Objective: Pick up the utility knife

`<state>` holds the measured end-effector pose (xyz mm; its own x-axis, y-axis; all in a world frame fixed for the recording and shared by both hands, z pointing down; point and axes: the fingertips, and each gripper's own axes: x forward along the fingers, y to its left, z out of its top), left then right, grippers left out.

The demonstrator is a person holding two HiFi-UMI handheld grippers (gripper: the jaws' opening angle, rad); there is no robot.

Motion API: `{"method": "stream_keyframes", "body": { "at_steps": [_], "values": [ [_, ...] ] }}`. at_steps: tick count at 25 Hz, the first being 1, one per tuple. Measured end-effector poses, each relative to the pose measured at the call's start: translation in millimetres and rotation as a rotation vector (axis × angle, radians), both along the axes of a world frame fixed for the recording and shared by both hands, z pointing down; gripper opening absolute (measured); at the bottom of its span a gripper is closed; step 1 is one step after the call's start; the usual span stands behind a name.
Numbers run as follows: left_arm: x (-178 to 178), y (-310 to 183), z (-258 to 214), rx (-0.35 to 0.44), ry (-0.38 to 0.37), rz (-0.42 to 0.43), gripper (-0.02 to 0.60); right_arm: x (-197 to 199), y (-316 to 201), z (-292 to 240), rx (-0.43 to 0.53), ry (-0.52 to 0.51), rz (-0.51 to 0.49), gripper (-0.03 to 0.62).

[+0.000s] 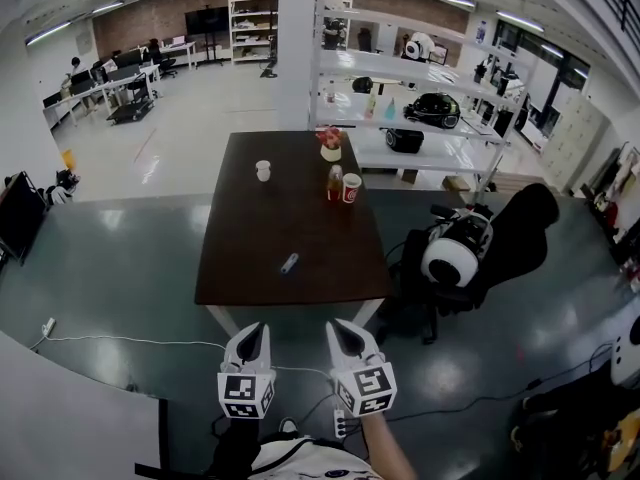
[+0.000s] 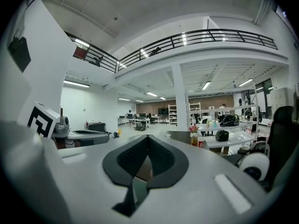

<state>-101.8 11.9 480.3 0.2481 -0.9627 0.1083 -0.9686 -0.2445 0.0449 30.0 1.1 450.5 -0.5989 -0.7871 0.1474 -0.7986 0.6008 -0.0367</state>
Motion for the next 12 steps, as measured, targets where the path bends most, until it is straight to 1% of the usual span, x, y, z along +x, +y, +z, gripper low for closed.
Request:
{"method": "stream_keyframes", "body": {
  "at_steps": [5, 9, 12],
  "values": [
    [-2.8, -8.4, 10.1, -0.042, 0.011, 0.043, -0.002, -5.9, -6.4, -3.7, 0.025, 0.000, 0.044, 0.002],
    [-8.7, -13.9, 11.5, -0.056, 0.020, 0.050, -0.002, -5.2, -10.4, -3.9, 0.025, 0.001, 0.067, 0.002],
    [-13.6, -18.1, 16.3, -0.073, 0.031, 0.047, -0.002, -8.6, -12.7, 0.4, 0.012, 0.016, 0.059, 0.002]
  ]
}}
